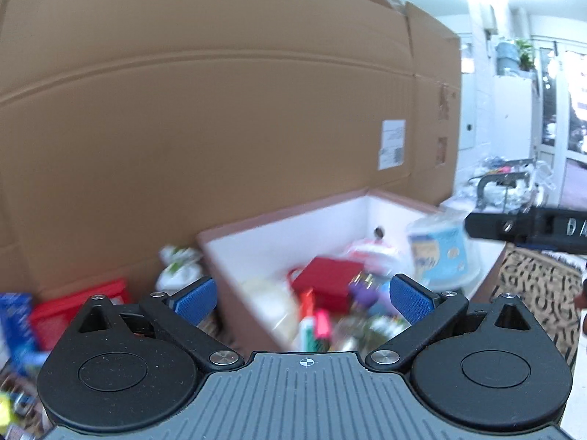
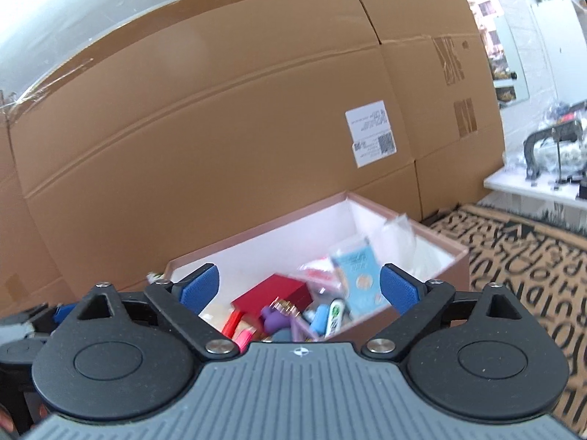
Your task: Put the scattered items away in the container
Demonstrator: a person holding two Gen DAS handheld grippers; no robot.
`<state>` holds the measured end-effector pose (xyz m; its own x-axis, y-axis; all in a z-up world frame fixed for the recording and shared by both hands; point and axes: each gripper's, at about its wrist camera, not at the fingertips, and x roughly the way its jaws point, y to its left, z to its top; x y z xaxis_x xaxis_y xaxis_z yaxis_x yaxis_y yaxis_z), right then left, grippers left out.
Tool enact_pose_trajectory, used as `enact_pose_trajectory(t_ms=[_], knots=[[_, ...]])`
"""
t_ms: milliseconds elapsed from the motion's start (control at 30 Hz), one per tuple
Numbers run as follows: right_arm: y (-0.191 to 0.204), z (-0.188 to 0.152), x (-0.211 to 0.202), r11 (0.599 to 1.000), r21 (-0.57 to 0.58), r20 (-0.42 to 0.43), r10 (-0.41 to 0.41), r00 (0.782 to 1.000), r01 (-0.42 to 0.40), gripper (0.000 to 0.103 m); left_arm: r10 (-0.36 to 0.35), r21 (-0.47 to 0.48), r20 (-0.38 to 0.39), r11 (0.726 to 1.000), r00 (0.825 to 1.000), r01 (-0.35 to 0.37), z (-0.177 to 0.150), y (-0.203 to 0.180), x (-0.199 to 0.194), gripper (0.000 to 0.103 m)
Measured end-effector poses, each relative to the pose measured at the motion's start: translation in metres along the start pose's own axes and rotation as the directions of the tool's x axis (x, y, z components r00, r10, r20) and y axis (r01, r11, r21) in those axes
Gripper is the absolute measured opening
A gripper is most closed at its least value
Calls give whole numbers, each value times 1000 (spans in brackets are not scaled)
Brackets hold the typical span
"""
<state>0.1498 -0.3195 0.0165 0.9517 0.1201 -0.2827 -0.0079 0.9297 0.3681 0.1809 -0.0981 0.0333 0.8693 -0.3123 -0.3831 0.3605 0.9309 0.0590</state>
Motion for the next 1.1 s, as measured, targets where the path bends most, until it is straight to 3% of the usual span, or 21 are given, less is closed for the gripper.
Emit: enact_pose_trajectory(t_ms=[133, 467, 667, 867, 1100], knots=[[10, -15, -7, 1000, 7, -33, 26, 999, -26, 97, 54, -43, -43, 997, 998, -56, -24, 16, -25, 103], [51, -34, -30, 995, -52, -80, 85, 993, -89, 101, 92, -146, -135, 983, 987, -111, -57, 38, -62, 103], [71, -38, -54, 989, -144, -90, 4, 996, -17, 102, 78, -192, -248, 973, 966, -128, -67, 35, -68, 103], [75, -45, -76, 978, -201, -87, -82, 993, 63, 102, 85, -181, -270, 974, 959, -138, -77, 25, -79, 103], [72, -55, -96, 973, -216, -90, -102, 991, 80, 102, 75, -186, -298, 973, 952, -134, -86, 19, -87, 103]])
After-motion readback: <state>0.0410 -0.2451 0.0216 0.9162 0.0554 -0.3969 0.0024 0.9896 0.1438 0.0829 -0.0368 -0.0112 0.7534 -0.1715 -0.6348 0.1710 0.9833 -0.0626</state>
